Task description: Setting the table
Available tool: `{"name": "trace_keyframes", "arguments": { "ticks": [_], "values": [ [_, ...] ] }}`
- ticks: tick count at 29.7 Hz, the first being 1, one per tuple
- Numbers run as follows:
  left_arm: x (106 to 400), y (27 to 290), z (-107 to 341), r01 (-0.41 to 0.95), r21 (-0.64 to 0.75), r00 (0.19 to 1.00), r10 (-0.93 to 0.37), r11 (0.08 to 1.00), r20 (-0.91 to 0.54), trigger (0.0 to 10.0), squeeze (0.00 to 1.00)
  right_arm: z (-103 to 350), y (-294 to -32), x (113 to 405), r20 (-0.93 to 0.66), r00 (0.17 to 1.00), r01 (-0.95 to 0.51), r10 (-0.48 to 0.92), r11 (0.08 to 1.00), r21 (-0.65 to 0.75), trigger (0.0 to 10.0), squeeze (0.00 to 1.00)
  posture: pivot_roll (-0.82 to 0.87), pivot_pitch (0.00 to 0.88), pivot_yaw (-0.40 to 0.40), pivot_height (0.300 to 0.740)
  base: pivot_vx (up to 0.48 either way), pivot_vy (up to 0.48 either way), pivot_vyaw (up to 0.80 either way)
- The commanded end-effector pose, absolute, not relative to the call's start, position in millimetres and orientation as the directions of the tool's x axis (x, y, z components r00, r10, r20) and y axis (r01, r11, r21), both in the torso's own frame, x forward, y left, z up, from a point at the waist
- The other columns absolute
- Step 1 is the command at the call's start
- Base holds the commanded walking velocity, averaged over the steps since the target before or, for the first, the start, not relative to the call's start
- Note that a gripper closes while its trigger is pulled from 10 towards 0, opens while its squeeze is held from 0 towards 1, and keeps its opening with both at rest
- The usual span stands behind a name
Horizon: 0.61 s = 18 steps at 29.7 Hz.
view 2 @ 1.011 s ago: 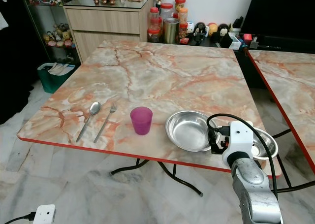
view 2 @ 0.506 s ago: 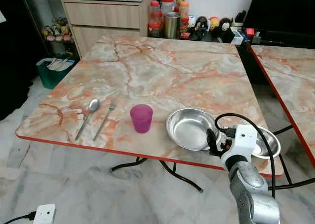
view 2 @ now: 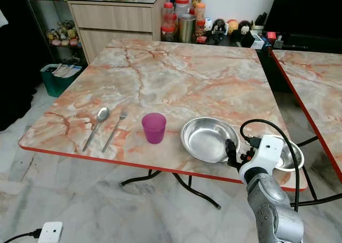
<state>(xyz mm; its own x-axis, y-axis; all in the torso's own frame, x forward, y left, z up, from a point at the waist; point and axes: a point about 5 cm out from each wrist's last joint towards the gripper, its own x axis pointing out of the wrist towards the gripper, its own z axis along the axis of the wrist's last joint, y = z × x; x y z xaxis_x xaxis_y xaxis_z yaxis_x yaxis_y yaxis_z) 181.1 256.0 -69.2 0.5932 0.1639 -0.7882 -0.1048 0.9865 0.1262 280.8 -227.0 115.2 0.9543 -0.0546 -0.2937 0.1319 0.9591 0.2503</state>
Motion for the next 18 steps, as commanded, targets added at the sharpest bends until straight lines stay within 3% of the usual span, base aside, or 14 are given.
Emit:
{"name": "trace_keyframes", "arguments": {
  "ticks": [1,6,18],
  "values": [
    [178.1,258.3,-70.0,-0.105,0.132,0.585,0.169,0.986,-0.793,10.0,0.00,115.1,-227.4,281.6,-0.305,0.951,0.121,-0.047,0.966,0.227,10.0,0.00,-0.02,0.095,-0.025,0.740,0.000,0.000,0.00],
    [178.2,258.0,-70.1,-0.104,0.130,0.585,0.166,0.986,-0.794,10.0,0.00,109.3,-227.0,282.0,-0.341,0.940,0.094,-0.028,0.980,0.178,10.0,0.00,-0.01,0.094,-0.028,0.740,0.000,0.000,0.00],
    [178.3,258.1,-70.0,-0.097,0.133,0.586,0.165,0.986,-0.793,10.0,0.00,109.4,-227.4,287.3,-0.346,0.937,0.144,-0.051,0.958,0.249,10.0,0.00,-0.01,0.093,-0.027,0.740,0.000,0.000,0.00]
  ]
}}
